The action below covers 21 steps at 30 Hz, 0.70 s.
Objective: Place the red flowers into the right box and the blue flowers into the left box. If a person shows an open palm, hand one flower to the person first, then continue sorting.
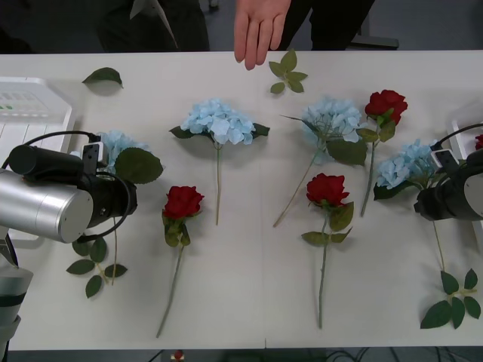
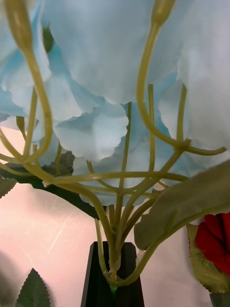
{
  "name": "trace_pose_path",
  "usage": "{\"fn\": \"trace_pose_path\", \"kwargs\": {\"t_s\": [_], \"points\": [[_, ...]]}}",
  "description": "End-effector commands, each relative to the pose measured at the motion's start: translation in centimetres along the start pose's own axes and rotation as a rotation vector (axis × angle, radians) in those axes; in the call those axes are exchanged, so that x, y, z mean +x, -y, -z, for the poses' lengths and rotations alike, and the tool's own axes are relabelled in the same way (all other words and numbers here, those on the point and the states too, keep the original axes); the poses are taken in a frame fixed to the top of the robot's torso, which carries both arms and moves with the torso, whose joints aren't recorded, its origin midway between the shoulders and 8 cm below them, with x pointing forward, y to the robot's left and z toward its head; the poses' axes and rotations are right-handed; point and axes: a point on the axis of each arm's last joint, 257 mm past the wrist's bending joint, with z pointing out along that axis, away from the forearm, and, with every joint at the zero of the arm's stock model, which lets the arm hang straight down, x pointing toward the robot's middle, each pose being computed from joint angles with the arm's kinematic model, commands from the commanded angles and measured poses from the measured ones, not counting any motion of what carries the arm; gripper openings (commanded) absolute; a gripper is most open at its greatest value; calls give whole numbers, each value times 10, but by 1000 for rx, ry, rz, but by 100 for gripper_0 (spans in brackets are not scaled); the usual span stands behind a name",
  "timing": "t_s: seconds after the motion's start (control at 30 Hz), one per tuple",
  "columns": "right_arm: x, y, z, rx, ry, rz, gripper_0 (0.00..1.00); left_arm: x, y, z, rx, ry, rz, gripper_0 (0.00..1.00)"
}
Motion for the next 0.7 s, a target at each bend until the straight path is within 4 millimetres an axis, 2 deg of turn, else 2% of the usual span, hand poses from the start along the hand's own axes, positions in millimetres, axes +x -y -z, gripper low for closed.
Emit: {"fn": "trace_pose_path", "kwargs": {"t_s": [0.03, 0.13, 0.17, 0.37, 0.5, 0.7], "points": [[-18, -1, 7, -1, 37, -40, 17, -16, 5, 10, 9, 40, -43, 0], [-18, -1, 7, -2, 37, -43, 2, -15, 4, 9, 8, 37, -44, 0], [-17, -1, 6, -2, 35, -45, 0, -16, 5, 9, 8, 38, -42, 0], [-17, -3, 6, -11, 35, -49, 0, -16, 4, 9, 6, 40, -45, 0], [-26, -1, 12, -27, 52, -62, 0, -15, 5, 9, 7, 38, -43, 0], [-45, 1, 36, -84, 82, -99, 0, -16, 5, 9, 8, 39, -43, 0]]}}
